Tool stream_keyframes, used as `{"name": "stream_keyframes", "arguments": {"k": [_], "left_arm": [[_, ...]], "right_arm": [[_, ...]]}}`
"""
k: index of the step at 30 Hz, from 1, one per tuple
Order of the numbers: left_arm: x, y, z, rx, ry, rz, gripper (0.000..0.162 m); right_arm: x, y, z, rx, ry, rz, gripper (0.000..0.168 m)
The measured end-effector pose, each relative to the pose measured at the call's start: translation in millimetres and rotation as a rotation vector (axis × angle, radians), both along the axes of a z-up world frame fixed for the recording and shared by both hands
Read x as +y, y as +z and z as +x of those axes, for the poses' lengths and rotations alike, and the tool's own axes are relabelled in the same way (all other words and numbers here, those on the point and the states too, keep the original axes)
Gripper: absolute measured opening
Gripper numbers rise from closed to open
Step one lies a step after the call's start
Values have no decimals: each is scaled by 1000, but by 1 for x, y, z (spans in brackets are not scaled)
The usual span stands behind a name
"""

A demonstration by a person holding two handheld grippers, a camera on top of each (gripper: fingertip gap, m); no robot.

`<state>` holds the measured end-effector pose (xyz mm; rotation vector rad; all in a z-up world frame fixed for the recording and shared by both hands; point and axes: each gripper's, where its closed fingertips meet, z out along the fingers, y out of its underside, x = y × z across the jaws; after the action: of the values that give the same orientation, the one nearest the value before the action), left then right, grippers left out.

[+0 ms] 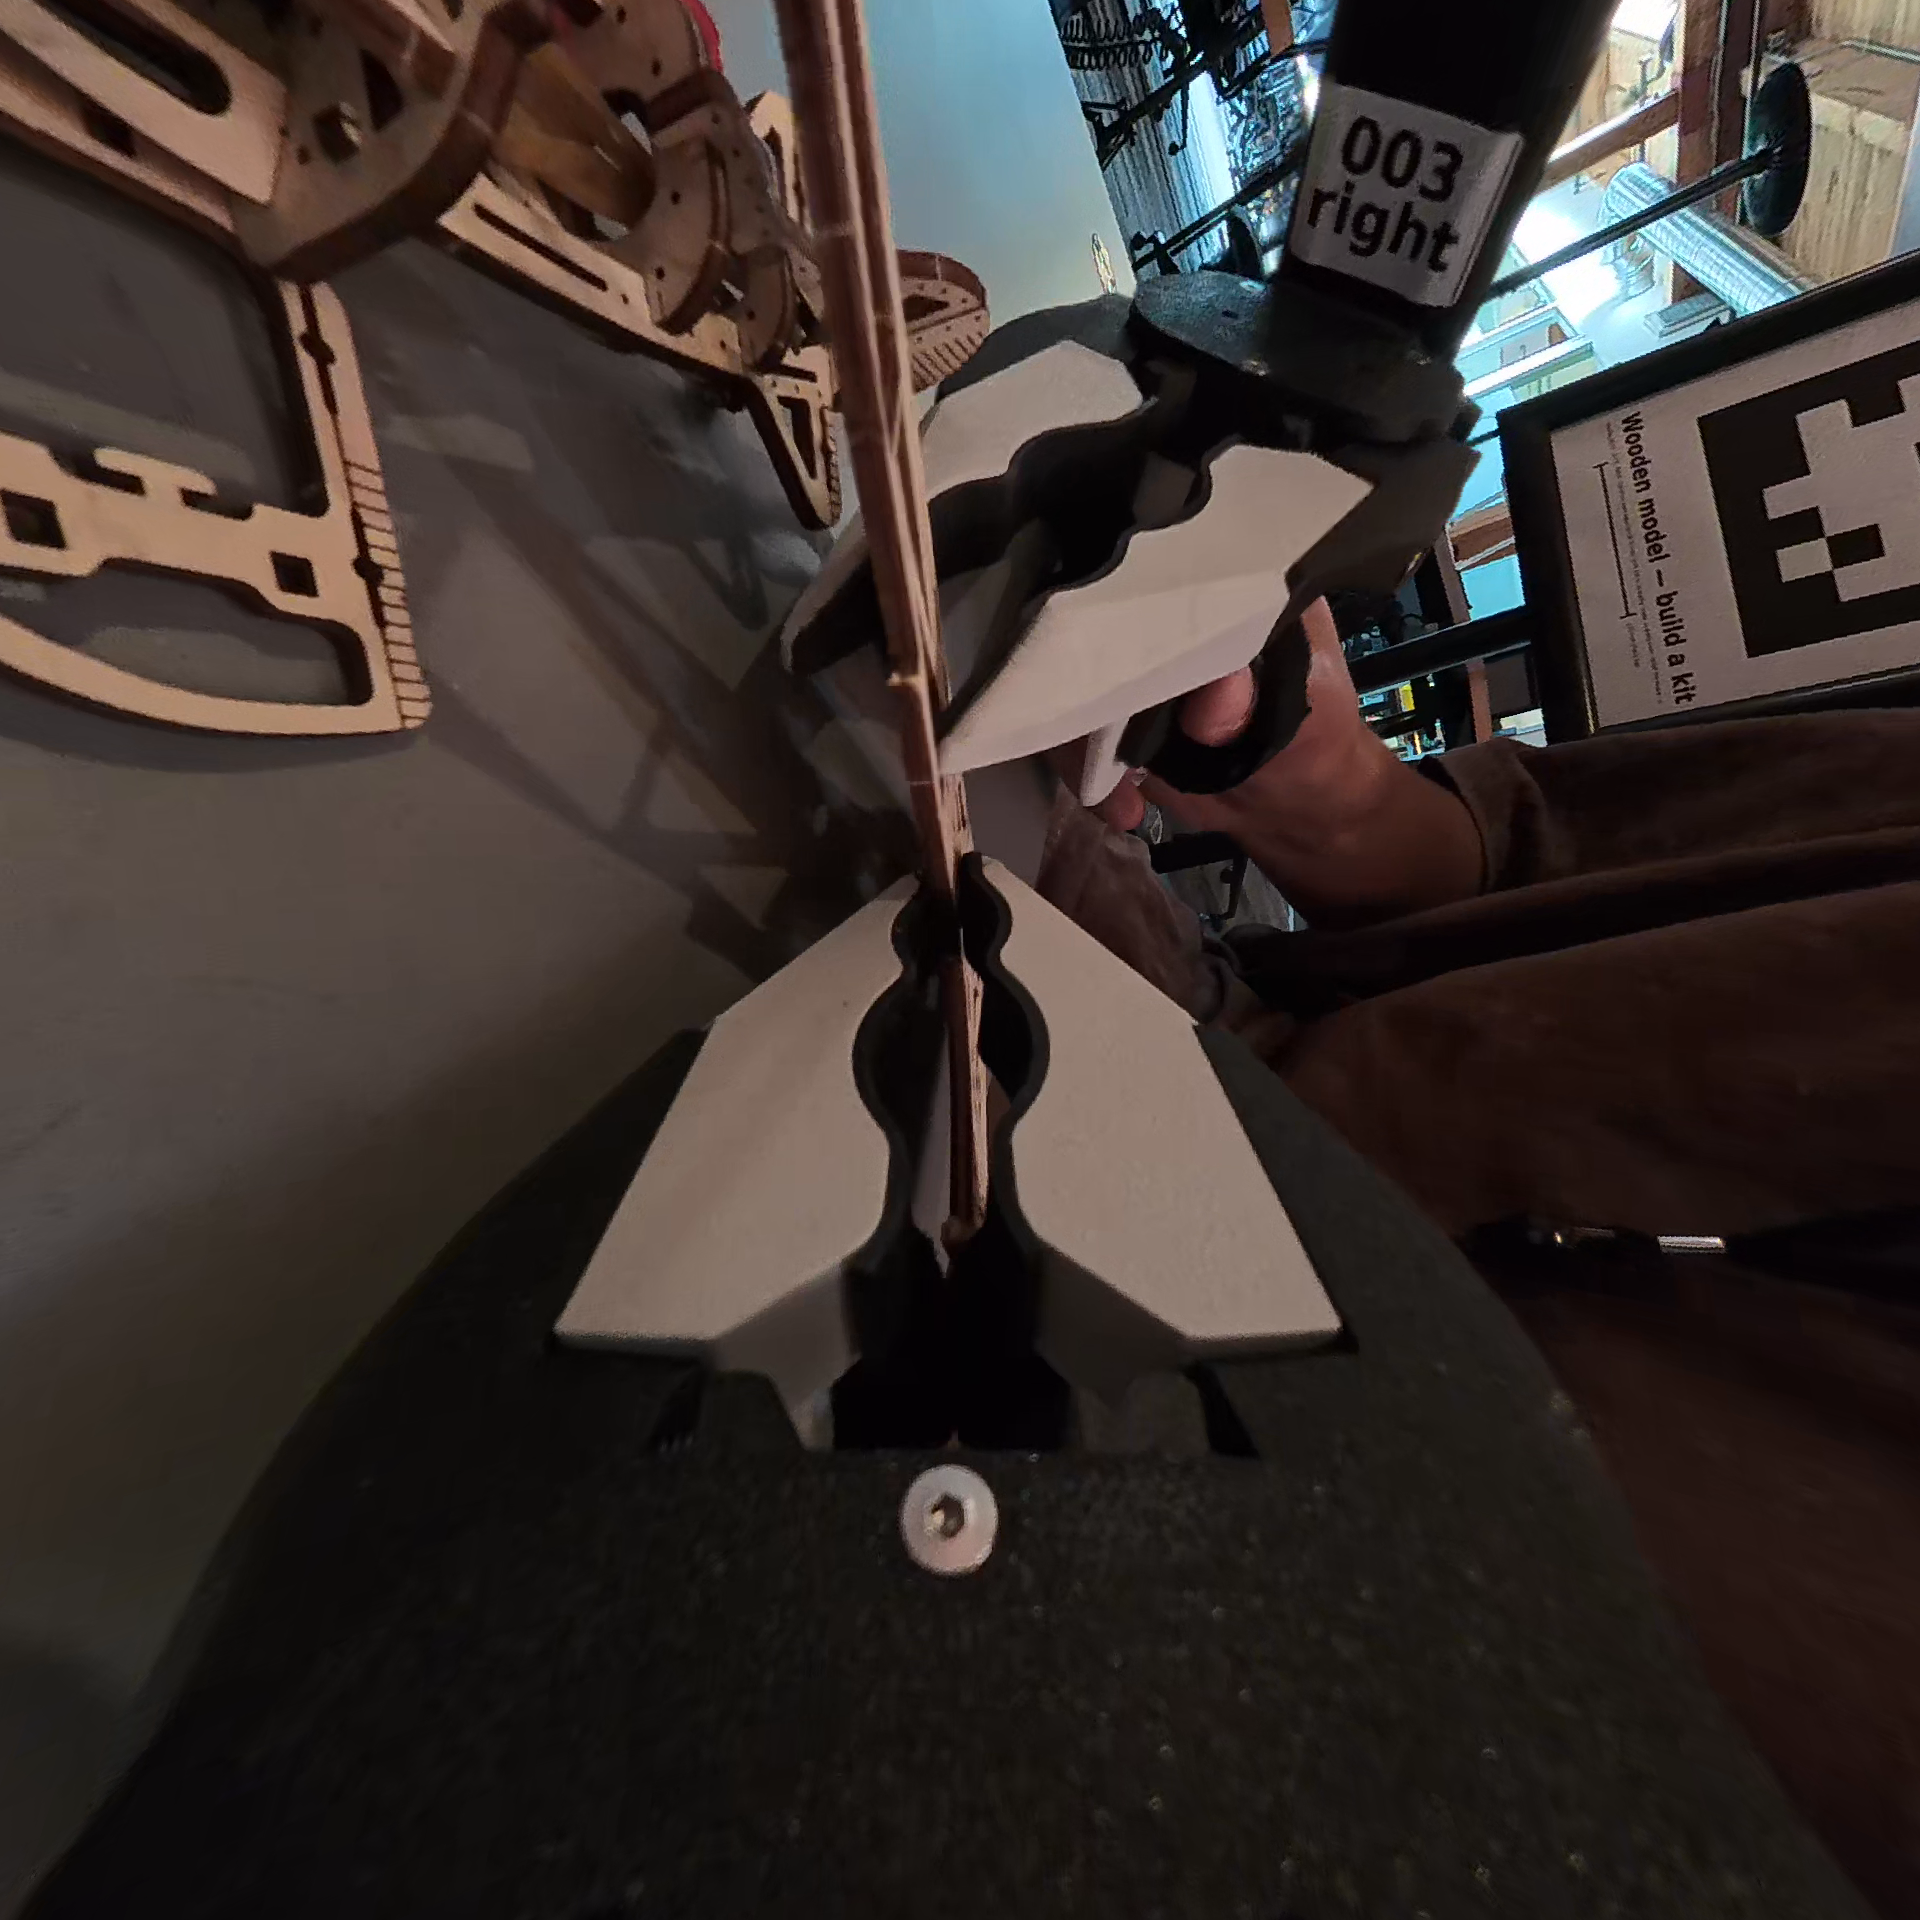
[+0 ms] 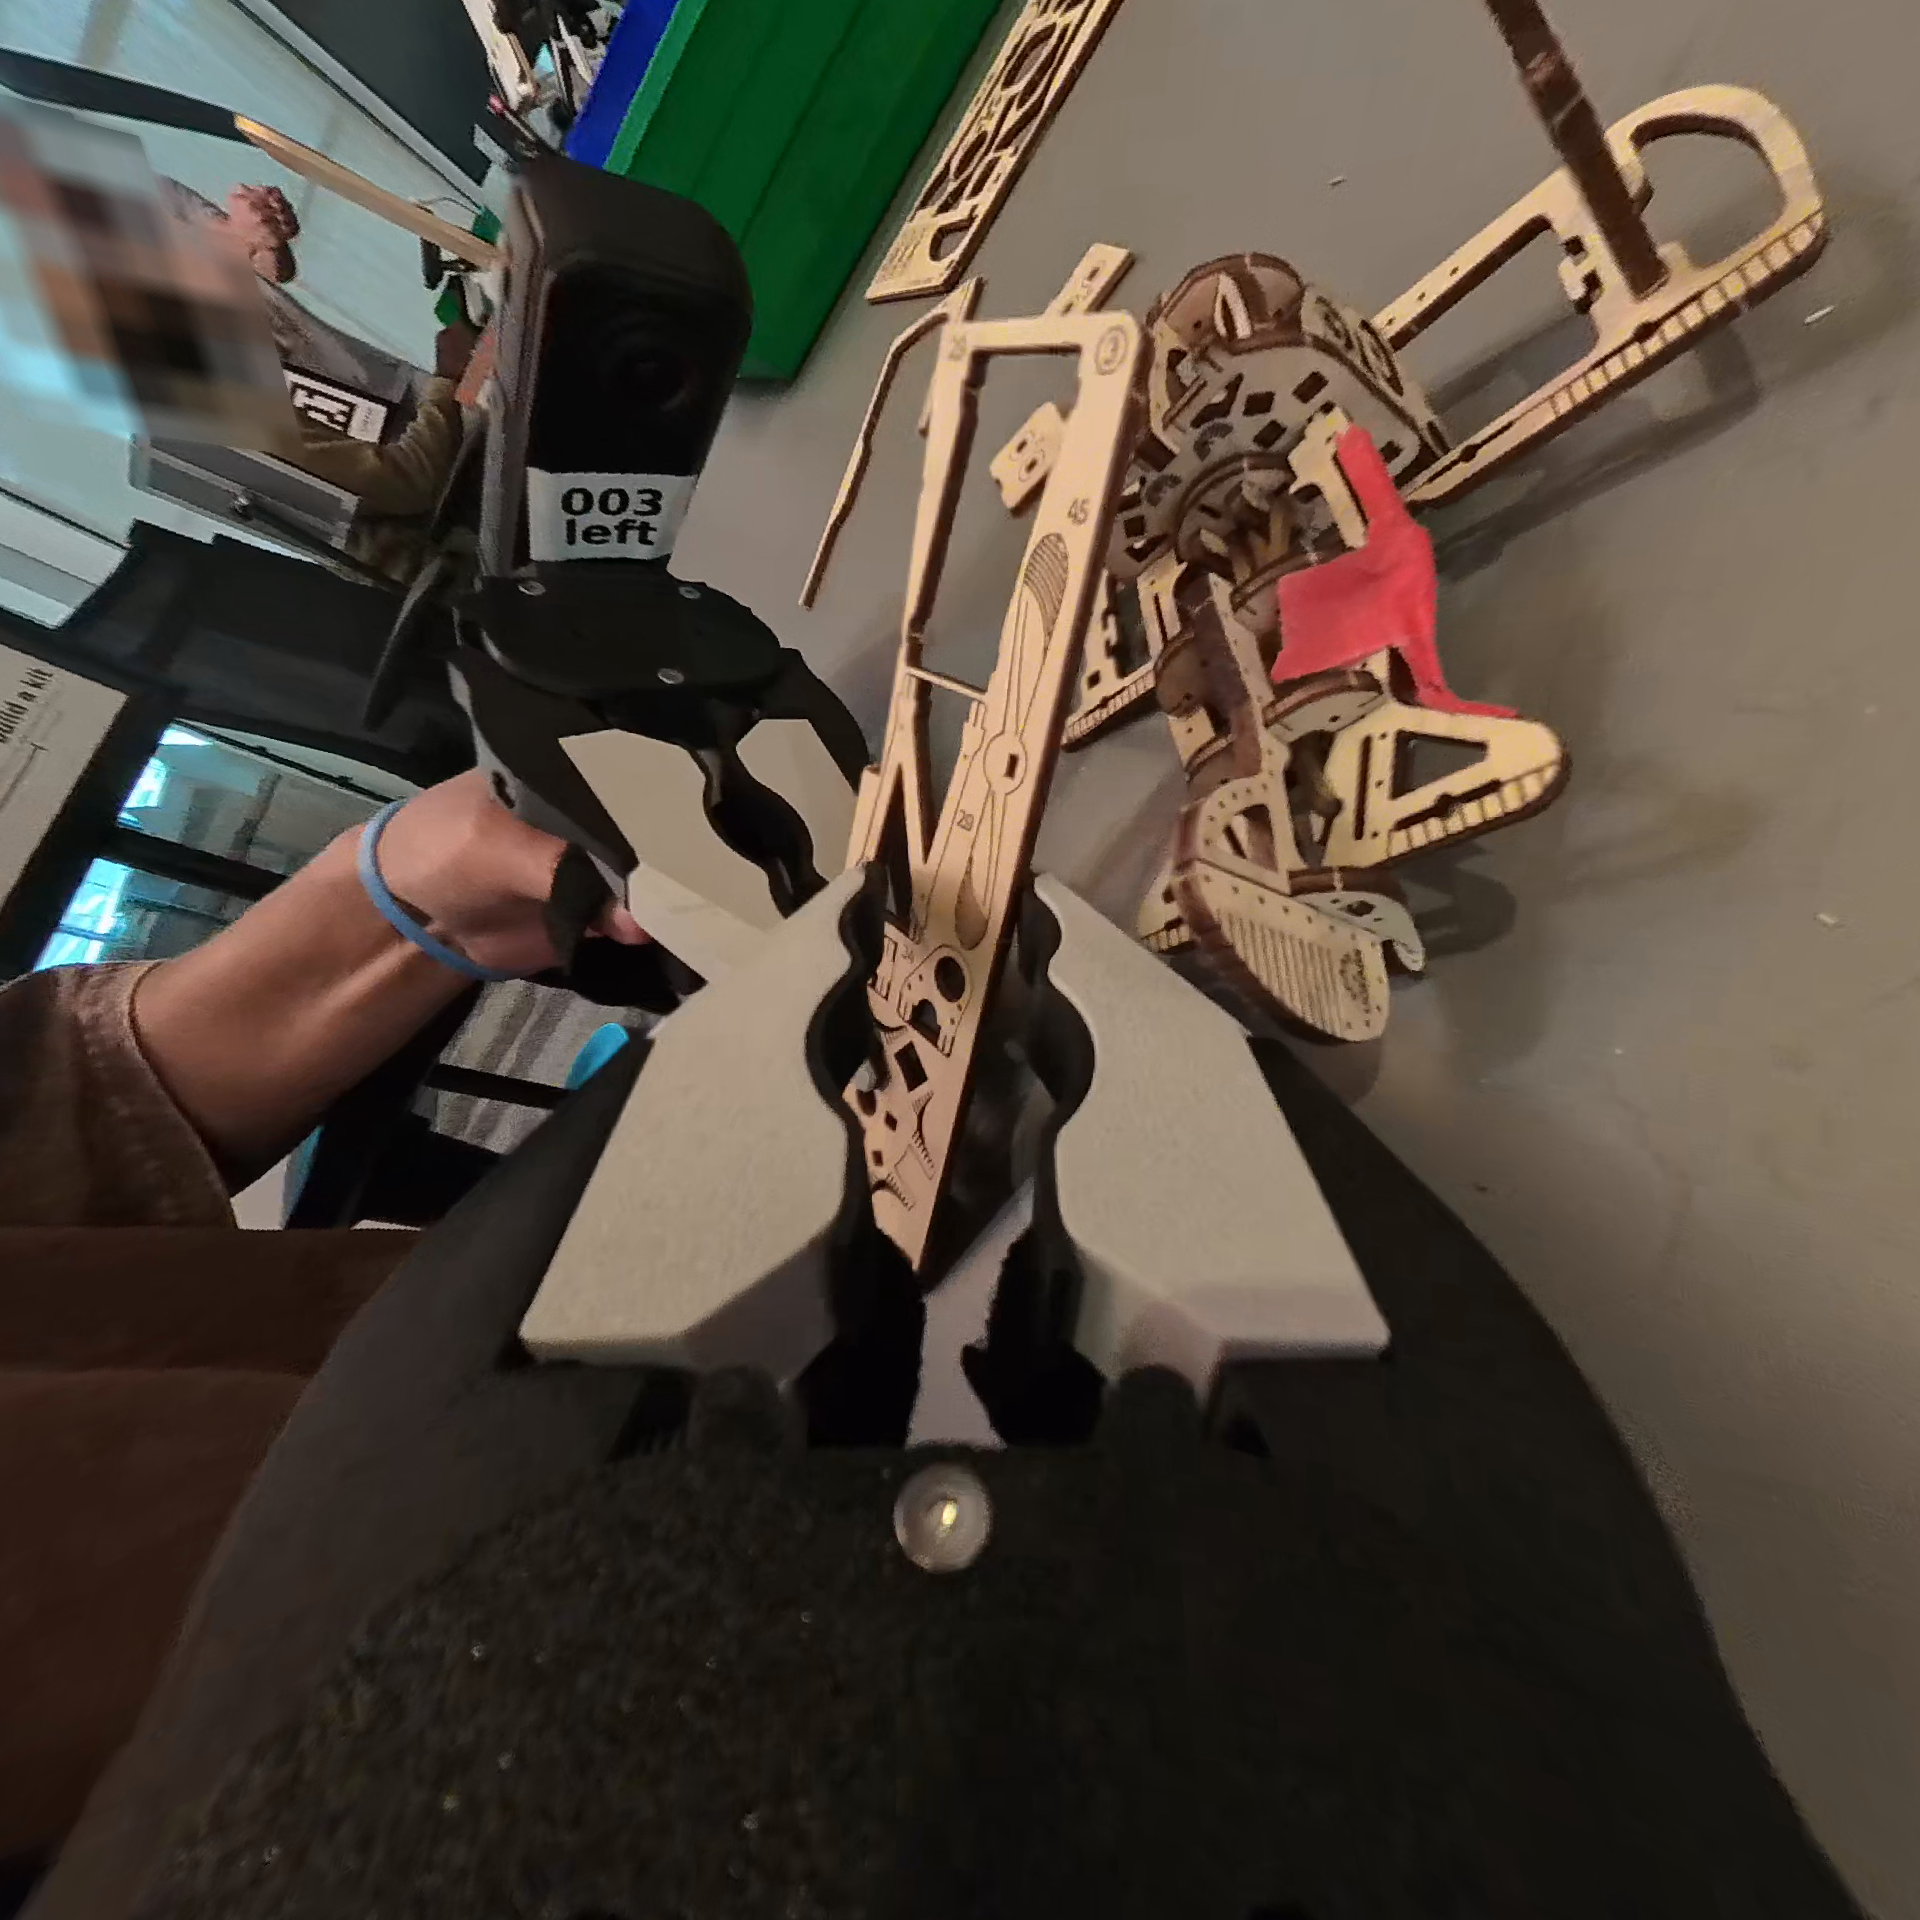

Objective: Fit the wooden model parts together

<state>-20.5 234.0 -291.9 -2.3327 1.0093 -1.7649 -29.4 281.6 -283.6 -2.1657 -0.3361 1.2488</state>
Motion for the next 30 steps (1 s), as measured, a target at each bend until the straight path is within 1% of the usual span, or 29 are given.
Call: {"name": "stream_keyframes", "arguments": {"k": [5, 9, 11, 13, 15, 18, 21, 23, 25, 26, 29, 30], "left_arm": [[0, 0, 0, 1, -2, -7, 1], [0, -1, 1, 4, 0, -11, 1], [-1, -1, 1, 4, -4, -9, 1], [-1, -1, 1, 6, -3, -8, 1], [-1, -2, 1, 12, -3, -5, 1], [-2, -7, 1, 40, -9, 7, 4], [-2, -9, 0, 55, -7, 6, 5], [-3, -9, 0, 57, -13, 9, 6], [-3, -9, 1, 51, -17, 9, 5], [-4, -8, 1, 48, -19, 8, 5], [-7, -8, 1, 49, -41, 12, 3], [-7, -8, 1, 48, -41, 10, 3]], "right_arm": [[0, 0, 0, -7, -3, 7, 23], [-1, 2, -2, 4, 6, 6, 33], [0, -1, -2, -20, -4, 10, 27], [0, -1, -2, -20, -6, 9, 27], [0, -3, -2, -52, -4, 21, 29], [0, -9, -4, -162, -1, 74, 31], [1, -11, -3, -206, -1, 107, 32], [0, -10, -3, -191, 9, 105, 30], [-1, -9, -2, -126, 18, 61, 25], [-1, -10, 0, -123, 14, 41, 18], [-2, -12, -2, -184, 30, 94, 19], [-2, -11, -2, -176, 26, 93, 19]]}}
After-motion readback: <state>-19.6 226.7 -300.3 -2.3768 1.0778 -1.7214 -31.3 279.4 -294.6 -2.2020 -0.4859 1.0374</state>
